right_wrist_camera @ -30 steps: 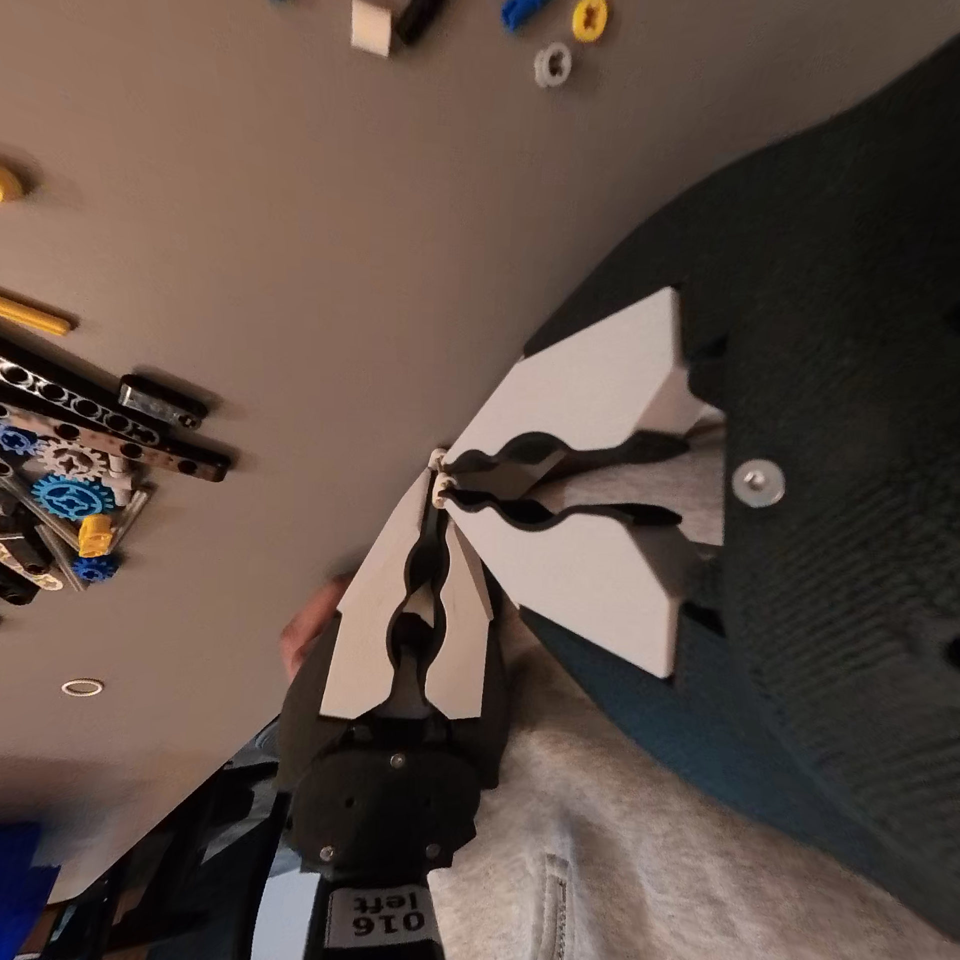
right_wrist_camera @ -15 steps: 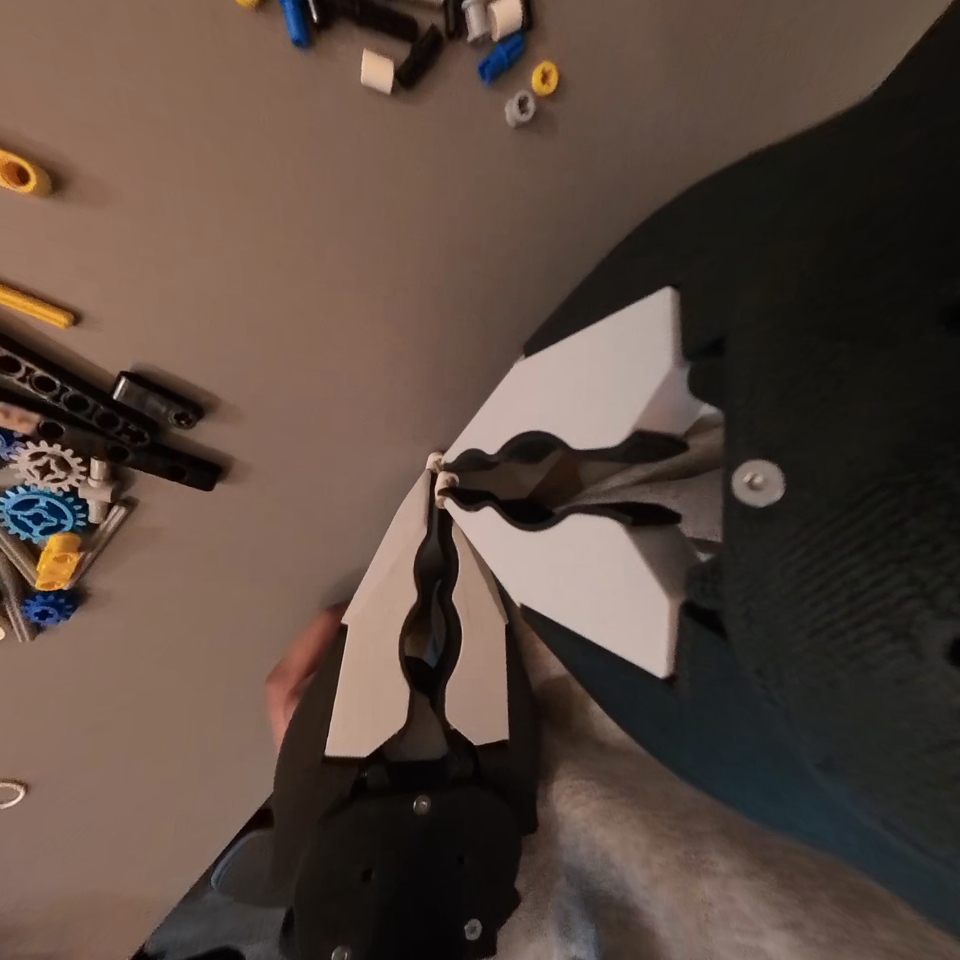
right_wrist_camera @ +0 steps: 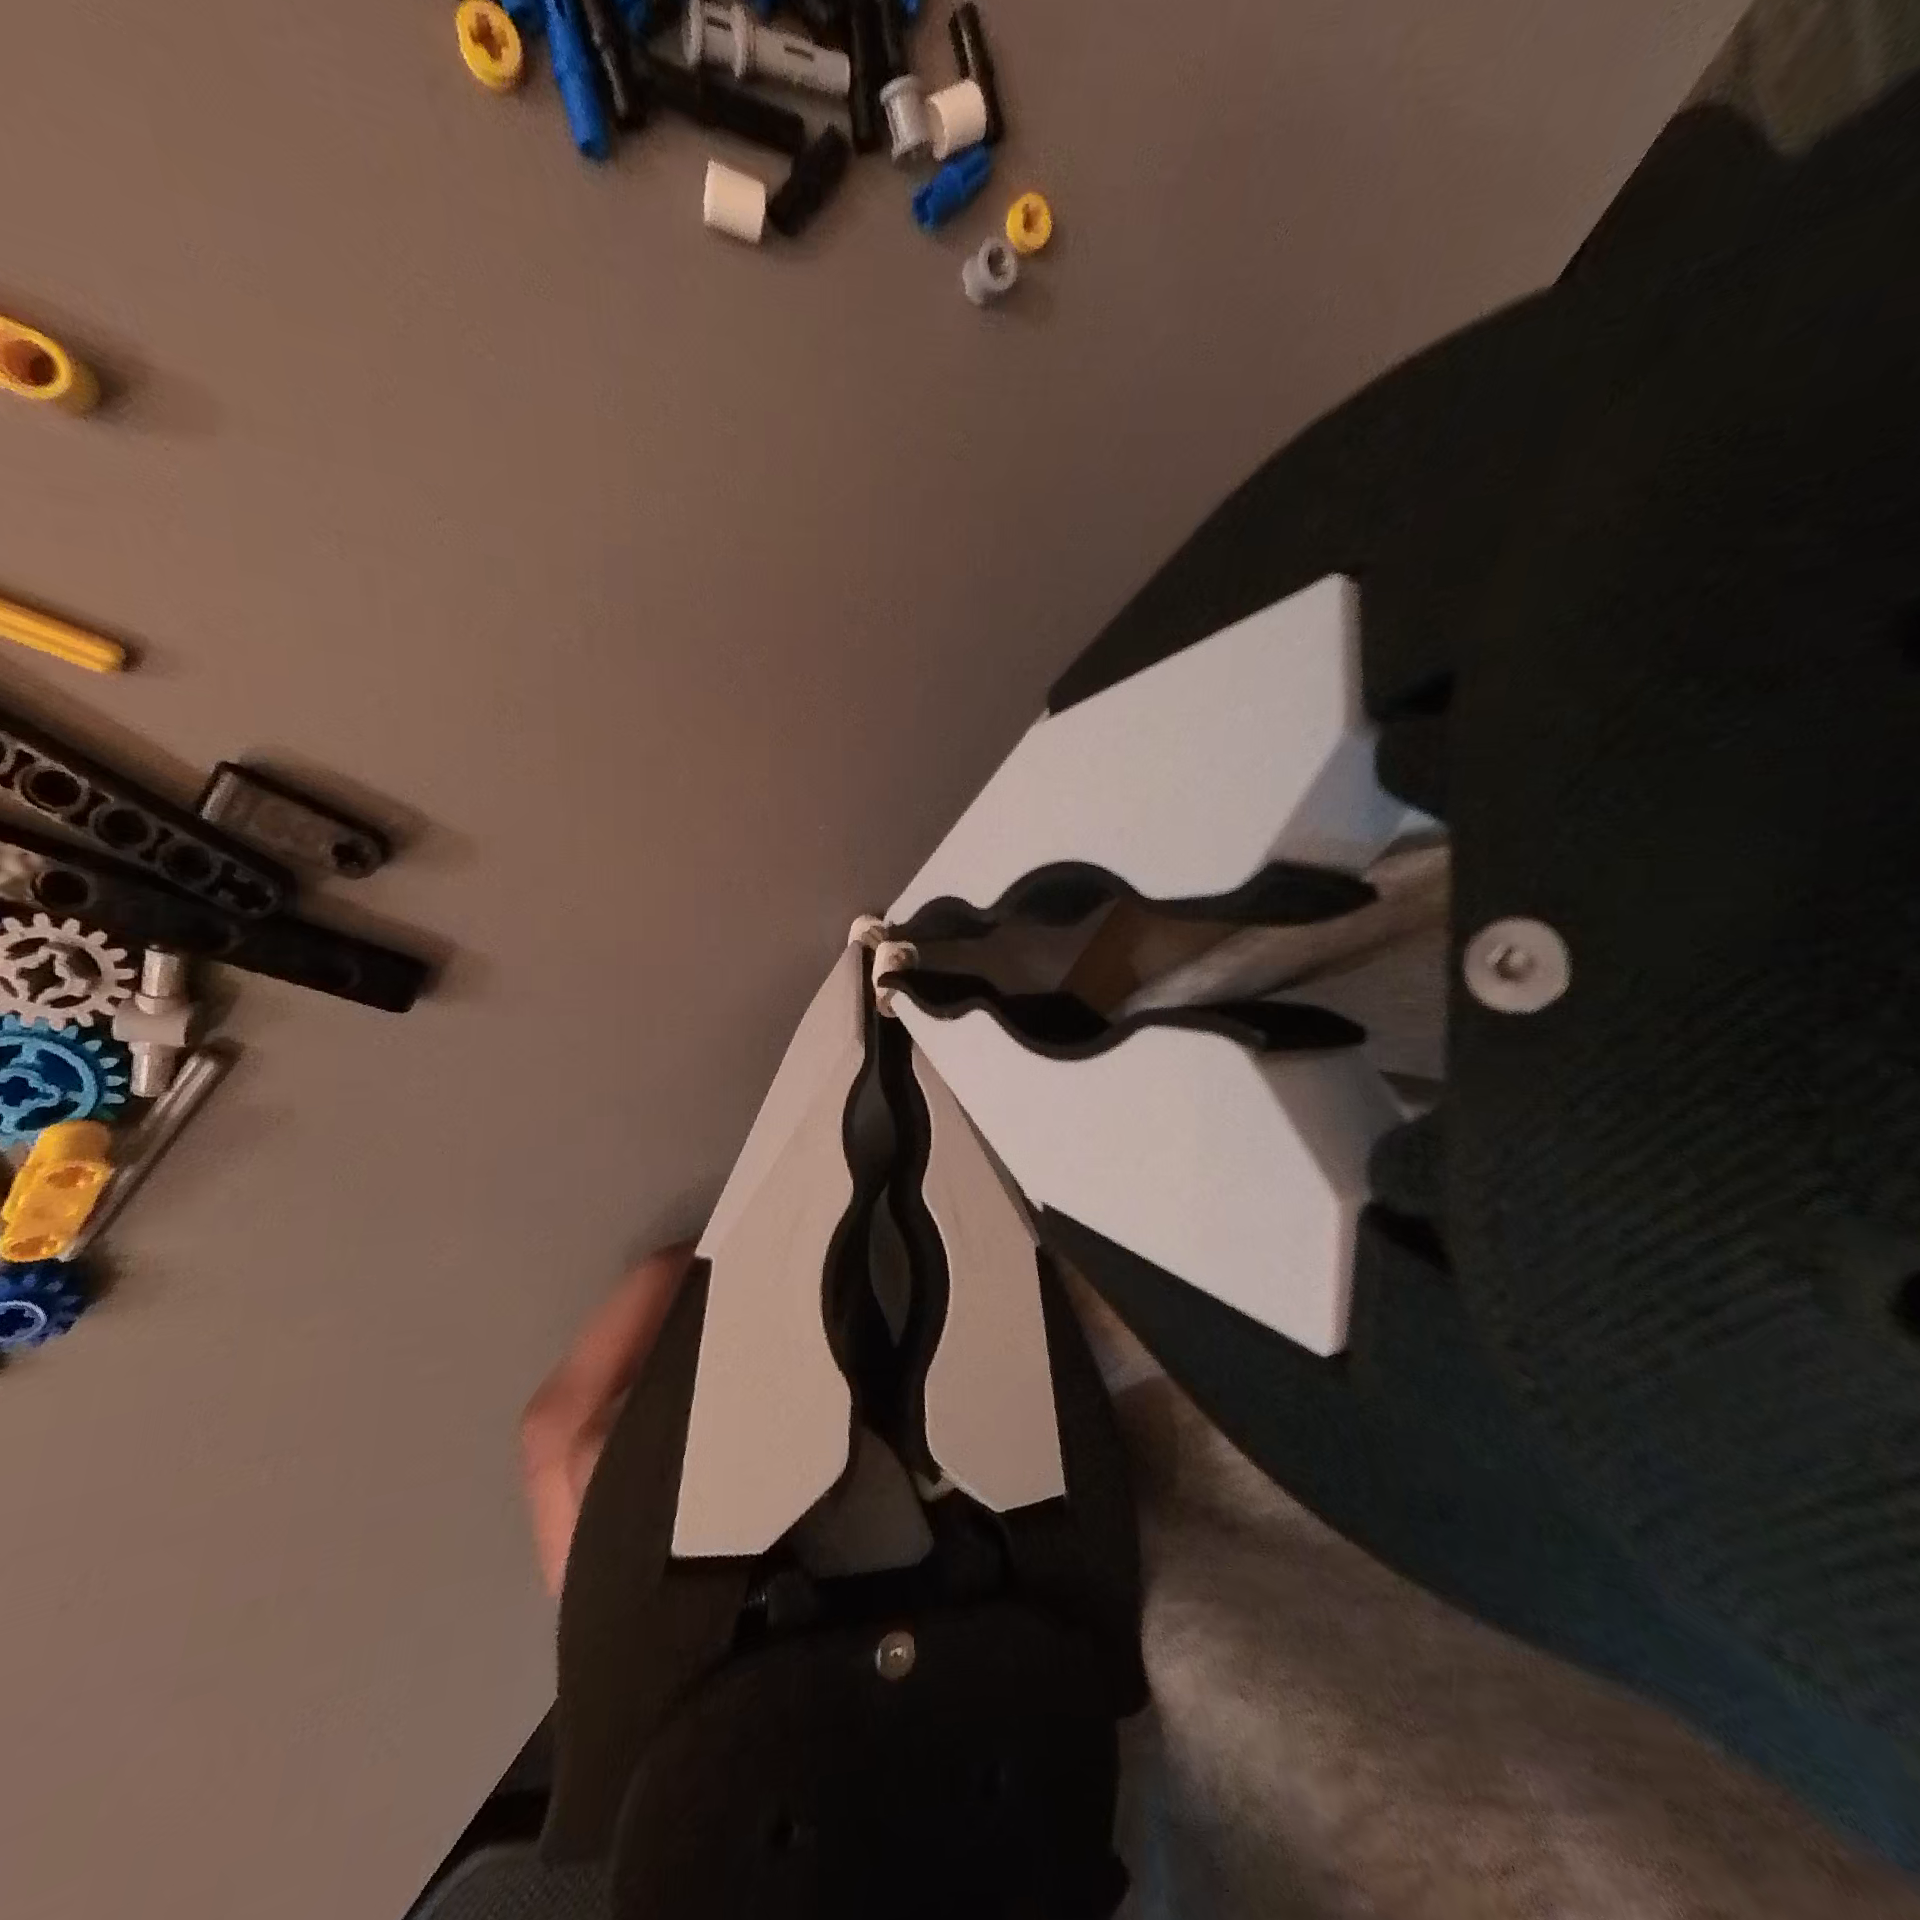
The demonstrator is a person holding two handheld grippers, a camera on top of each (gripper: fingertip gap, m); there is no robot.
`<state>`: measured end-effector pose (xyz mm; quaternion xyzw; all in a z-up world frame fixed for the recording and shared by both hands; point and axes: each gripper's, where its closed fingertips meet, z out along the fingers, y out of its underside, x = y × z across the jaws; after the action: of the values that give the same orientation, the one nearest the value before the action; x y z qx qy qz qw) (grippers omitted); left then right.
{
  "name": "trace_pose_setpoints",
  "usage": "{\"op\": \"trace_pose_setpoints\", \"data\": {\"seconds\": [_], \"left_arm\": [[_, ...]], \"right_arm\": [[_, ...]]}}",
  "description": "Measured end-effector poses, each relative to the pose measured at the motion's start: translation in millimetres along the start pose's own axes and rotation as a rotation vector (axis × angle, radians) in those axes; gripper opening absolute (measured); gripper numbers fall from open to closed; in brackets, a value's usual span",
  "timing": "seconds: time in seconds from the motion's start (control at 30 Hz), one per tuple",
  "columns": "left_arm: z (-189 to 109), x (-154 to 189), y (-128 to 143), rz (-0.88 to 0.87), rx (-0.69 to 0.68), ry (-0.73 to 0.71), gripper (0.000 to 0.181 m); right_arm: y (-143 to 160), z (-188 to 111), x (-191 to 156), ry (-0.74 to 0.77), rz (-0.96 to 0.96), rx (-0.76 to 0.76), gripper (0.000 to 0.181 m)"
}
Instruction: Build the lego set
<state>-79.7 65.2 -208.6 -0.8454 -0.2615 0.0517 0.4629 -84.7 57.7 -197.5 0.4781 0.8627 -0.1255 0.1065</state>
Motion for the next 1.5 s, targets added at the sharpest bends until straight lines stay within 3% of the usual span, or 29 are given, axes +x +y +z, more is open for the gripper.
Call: {"op": "trace_pose_setpoints", "data": {"seconds": [1.1,1.33,1.4,1.47,1.5], "left_arm": [[1.2,0.3,0.6,-0.018,-0.013,0.019,0.004],[0.0,0.6,0.1,-0.064,-0.013,0.05,0.004],[-3.1,1.5,-3.2,-0.105,0.019,0.072,0.004],[-9.6,-0.8,-8.4,-0.186,0.07,0.101,0.004],[-13.2,-1.4,-11.0,-0.238,0.094,0.129,0.004]], "right_arm": [[-4.0,1.8,0.0,0.013,0.014,-0.028,0.001],[-2.7,-0.5,0.6,0.007,-0.106,-0.008,0.003],[-4.9,-5.5,3.3,0.021,-0.173,0.026,0.012],[-11.5,-16.1,4.1,0.041,-0.254,0.111,0.045],[-14.2,-21.4,-1.2,0.021,-0.293,0.175,0.049]]}}
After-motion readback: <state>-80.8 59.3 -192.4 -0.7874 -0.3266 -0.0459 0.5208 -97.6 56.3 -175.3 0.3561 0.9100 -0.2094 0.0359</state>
